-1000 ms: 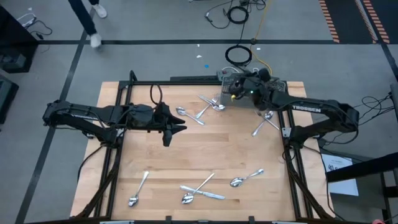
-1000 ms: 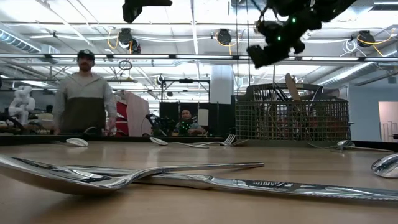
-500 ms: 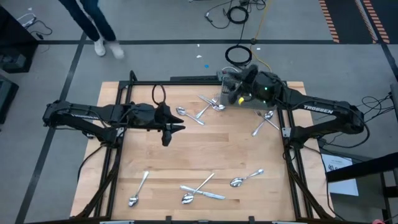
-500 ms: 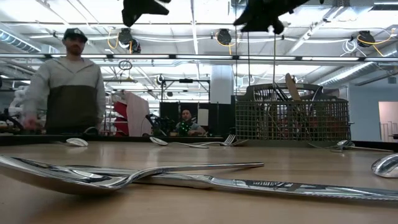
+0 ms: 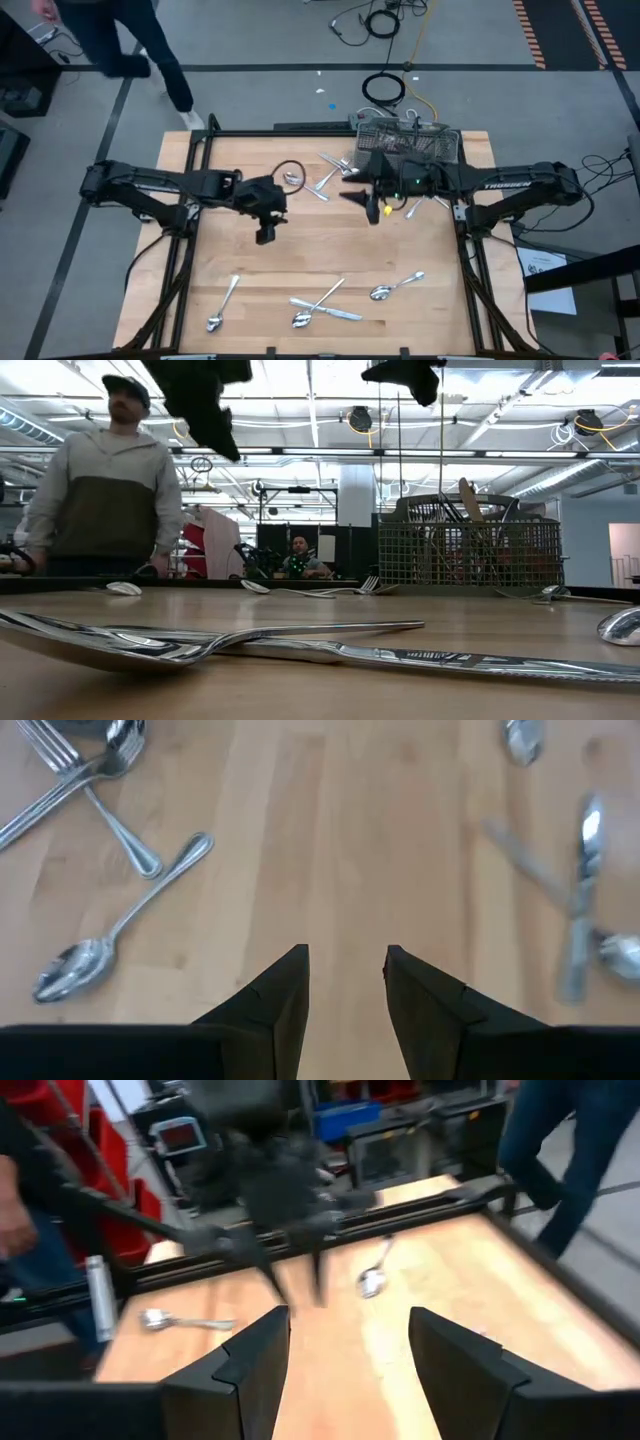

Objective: Sort silverware
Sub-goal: Put the silver fork into the gray utensil holder

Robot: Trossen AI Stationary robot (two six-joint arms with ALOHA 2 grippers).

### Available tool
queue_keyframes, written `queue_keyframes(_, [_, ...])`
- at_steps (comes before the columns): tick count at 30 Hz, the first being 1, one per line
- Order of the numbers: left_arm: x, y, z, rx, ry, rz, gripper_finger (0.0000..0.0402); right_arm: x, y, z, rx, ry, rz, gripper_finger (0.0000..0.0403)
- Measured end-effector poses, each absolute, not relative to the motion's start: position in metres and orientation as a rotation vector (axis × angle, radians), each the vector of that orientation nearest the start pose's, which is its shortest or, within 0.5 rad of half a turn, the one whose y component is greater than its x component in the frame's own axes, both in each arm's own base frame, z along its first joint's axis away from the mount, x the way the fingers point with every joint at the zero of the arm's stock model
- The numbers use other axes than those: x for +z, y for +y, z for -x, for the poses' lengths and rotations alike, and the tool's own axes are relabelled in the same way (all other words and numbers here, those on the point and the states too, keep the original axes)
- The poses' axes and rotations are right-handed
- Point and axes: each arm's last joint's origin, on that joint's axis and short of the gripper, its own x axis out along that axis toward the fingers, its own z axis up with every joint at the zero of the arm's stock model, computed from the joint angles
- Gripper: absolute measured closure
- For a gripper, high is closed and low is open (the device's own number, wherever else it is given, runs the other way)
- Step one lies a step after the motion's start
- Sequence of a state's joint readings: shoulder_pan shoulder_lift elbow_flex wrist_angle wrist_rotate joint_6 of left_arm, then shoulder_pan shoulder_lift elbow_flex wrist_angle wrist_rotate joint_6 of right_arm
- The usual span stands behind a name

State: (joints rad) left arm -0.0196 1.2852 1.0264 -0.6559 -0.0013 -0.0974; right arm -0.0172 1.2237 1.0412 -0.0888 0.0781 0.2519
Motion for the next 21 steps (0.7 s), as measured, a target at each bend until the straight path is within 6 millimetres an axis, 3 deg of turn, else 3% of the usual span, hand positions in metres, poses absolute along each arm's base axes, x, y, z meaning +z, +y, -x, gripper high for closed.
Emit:
queue_keyframes(7, [0.245, 0.029, -0.281, -0.001, 1.002, -0.024, 0.0263, 0.337, 0.022, -0.277, -0.097, 0.274, -0.339, 0.0206])
queue_keyframes(15, [0.223, 0.101, -0.309, 0.012, 0.973, -0.133, 0.0263, 0.333, 0.055, -0.270, -0.171, 0.286, -0.395, 0.0206])
queue_keyframes(21, [0.206, 0.153, -0.343, 0.028, 1.020, -0.253, 0.0263, 0.332, 0.074, -0.264, -0.196, 0.285, -0.456, 0.0206])
